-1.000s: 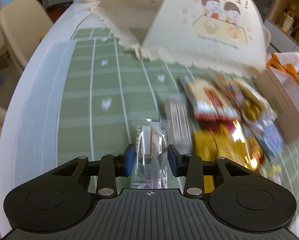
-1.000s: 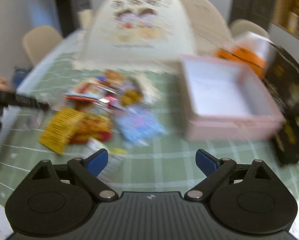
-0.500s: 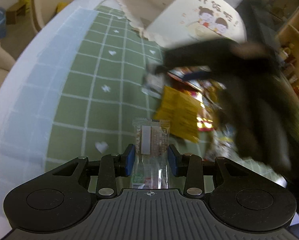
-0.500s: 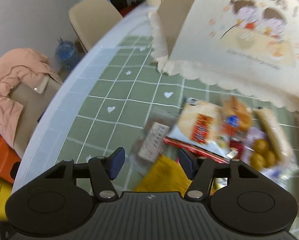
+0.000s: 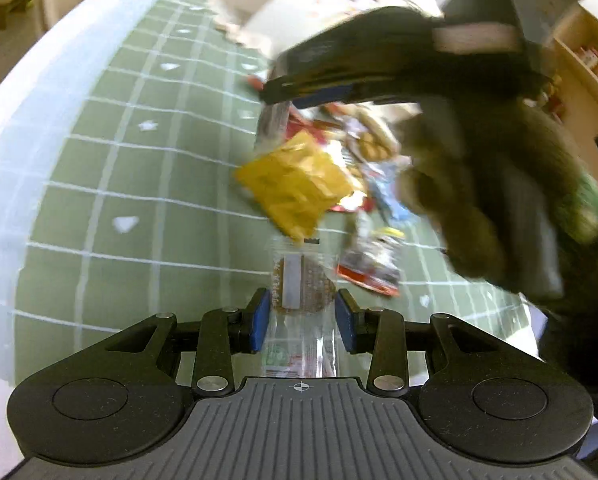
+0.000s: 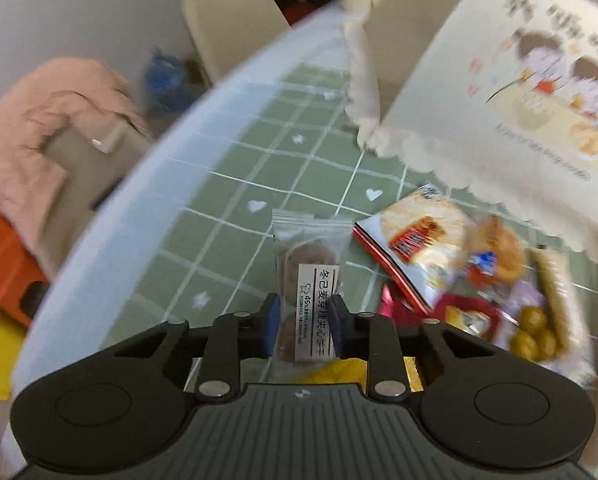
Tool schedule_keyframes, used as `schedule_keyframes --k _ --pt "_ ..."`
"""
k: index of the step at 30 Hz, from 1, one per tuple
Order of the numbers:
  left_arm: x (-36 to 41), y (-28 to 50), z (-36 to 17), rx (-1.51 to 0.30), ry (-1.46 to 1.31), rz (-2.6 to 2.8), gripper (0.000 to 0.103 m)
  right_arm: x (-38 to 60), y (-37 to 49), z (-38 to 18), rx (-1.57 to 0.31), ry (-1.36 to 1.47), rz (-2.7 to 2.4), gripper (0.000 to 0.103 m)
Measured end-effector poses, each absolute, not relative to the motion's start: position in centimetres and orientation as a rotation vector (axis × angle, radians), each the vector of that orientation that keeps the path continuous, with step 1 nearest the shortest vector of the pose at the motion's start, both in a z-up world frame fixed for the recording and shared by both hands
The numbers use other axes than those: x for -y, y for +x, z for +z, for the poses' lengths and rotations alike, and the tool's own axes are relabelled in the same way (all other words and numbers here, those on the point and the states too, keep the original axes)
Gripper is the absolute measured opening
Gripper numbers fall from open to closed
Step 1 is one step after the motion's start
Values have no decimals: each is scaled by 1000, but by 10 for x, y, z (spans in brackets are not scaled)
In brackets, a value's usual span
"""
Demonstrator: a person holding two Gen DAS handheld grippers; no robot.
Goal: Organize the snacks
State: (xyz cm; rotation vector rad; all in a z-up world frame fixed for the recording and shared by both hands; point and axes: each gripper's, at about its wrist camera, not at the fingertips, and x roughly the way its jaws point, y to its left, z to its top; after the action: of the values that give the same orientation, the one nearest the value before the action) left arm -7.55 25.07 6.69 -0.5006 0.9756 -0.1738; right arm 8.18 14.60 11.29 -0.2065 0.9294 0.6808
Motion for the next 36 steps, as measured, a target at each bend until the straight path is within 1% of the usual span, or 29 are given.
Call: schedule_keyframes --k 1,3,7,12,13,15,17,18,19,20,22,24,25,26,28,31,33,36 --pt "-242 -73 70 -980 -485 -193 40 -135 77 122 -916 -198 686 3" --pt "-226 -68 75 -990 -456 -242 40 -94 55 141 -877 -157 675 3" --pt "-183 -57 77 -1020 -387 -362 41 -20 27 159 -825 -93 610 3" --pt "-149 -57 77 -1055 -335 -411 41 35 13 138 -849 -119 491 4" --pt "-147 -57 77 -1052 -325 -403 41 37 12 130 -858 -131 477 7" --pt "-152 -58 76 -1049 -317 -367 41 37 10 116 -876 -157 446 18" --pt "-165 -57 75 -1054 -328 -304 40 33 9 104 -899 -157 424 44" --pt "-173 -56 75 -1055 -338 -268 40 30 9 99 -905 -140 424 50" --pt "-183 -56 74 -1051 -349 -233 40 27 9 97 -909 -125 427 61" --pt "-192 -58 74 -1046 -359 -203 40 20 11 95 -909 -119 427 65" --pt "-213 -64 73 -1036 -385 -142 40 2 17 95 -893 -141 425 65" --pt "-232 -66 73 -1036 -422 -100 40 -17 25 96 -855 -167 439 68" --pt "-240 -68 72 -1035 -441 -91 41 -26 27 96 -844 -178 457 74" --pt "-246 -69 70 -1034 -455 -89 40 -36 32 95 -859 -188 482 78" --pt "-254 -72 67 -1030 -476 -90 41 -50 44 94 -935 -152 519 78" --pt "-264 -77 62 -1017 -517 -78 41 -66 57 88 -1081 9 517 78" --pt "-274 -82 61 -1008 -541 -60 41 -82 68 74 -1212 110 485 78" --pt "-289 -86 59 -999 -548 -36 41 -102 76 57 -1274 157 423 78"
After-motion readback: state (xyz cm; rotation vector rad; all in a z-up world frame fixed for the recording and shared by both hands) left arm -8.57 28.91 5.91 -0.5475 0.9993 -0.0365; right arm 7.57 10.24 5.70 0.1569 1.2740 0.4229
